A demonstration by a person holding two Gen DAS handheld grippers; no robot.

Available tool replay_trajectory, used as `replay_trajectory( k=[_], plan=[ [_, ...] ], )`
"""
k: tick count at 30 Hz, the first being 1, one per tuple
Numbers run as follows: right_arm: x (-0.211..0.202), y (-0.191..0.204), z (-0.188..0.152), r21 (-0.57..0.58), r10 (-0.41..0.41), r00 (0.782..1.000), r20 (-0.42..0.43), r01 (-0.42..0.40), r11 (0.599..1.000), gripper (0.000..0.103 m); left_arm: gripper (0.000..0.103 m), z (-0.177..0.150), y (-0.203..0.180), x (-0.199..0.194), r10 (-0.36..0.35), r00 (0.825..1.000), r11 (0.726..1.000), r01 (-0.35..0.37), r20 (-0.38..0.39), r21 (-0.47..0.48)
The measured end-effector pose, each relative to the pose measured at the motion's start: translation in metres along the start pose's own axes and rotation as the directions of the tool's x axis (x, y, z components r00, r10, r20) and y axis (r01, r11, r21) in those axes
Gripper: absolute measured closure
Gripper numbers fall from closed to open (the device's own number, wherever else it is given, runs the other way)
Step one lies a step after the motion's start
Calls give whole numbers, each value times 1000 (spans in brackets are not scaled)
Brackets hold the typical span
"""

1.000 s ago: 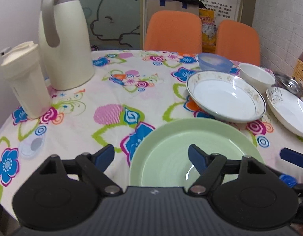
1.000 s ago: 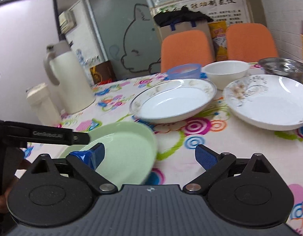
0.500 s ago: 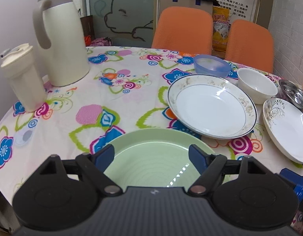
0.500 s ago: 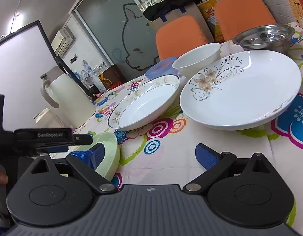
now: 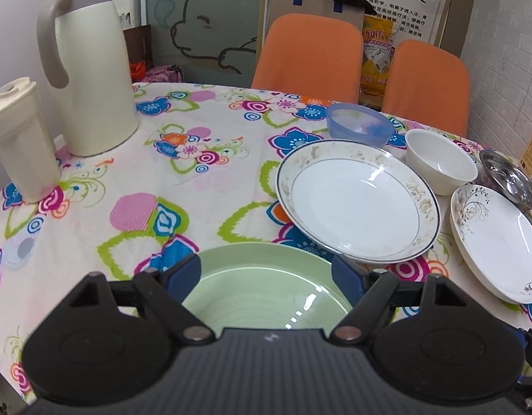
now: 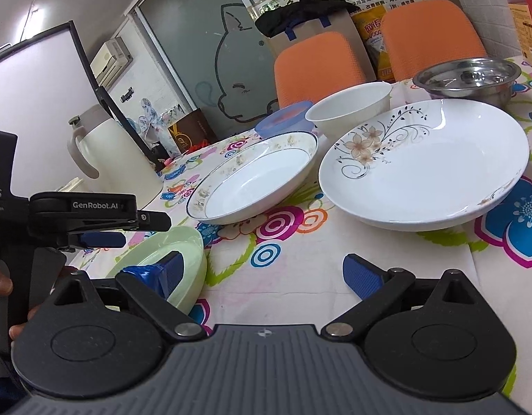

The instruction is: Organize plates and bowls

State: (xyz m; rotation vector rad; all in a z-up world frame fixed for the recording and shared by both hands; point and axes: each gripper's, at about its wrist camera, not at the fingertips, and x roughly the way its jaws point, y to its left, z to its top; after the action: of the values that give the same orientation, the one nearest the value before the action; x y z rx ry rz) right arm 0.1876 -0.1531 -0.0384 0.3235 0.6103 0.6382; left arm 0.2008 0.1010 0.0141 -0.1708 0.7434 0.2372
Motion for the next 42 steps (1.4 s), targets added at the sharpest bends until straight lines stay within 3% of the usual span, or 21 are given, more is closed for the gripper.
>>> replay_trajectory(
  k=[5, 7, 10, 14, 19, 24, 28, 36, 39, 42],
  plan=[
    [2, 12, -2, -65, -106, 994, 6, 106, 992, 17, 20, -7, 3, -14, -93, 995, 995, 91, 28, 48],
    [5, 18, -2, -89, -186, 982, 12, 186, 978, 17, 1, -9, 8, -19, -125, 991, 990, 122, 44, 70],
    [9, 34, 1, -134, -278, 960, 36, 280, 951, 17, 1, -8, 17, -25, -151, 986, 981, 140, 75, 134],
    [22, 66, 23, -193, -244, 968, 53, 250, 949, 17, 1, 9, 37, -22, -165, 982, 974, 147, 95, 174],
    [55, 81, 50, -283, -328, 943, 60, 331, 900, 17, 1, 51, 53, 9, -201, 977, 969, 189, 64, 162],
    [88, 55, 84, -261, -335, 942, 18, 328, 908, 17, 1, 85, 47, 65, -198, 980, 965, 200, -25, 168],
    [118, 34, 101, -252, -318, 947, -49, 296, 921, 17, 1, 97, 45, 98, -218, 972, 965, 228, -90, 127],
    [158, 18, 102, -222, -269, 948, -168, 229, 948, 17, 1, 100, 46, 118, -211, 972, 967, 223, -106, 125],
    [167, 21, 99, -259, -297, 940, -166, 249, 933, 15, 1, 101, 43, 126, -197, 973, 967, 213, -118, 143],
    [171, 24, 97, -234, -257, 946, -198, 209, 950, 15, 1, 101, 38, 132, -202, 970, 962, 223, -137, 160]
  ],
)
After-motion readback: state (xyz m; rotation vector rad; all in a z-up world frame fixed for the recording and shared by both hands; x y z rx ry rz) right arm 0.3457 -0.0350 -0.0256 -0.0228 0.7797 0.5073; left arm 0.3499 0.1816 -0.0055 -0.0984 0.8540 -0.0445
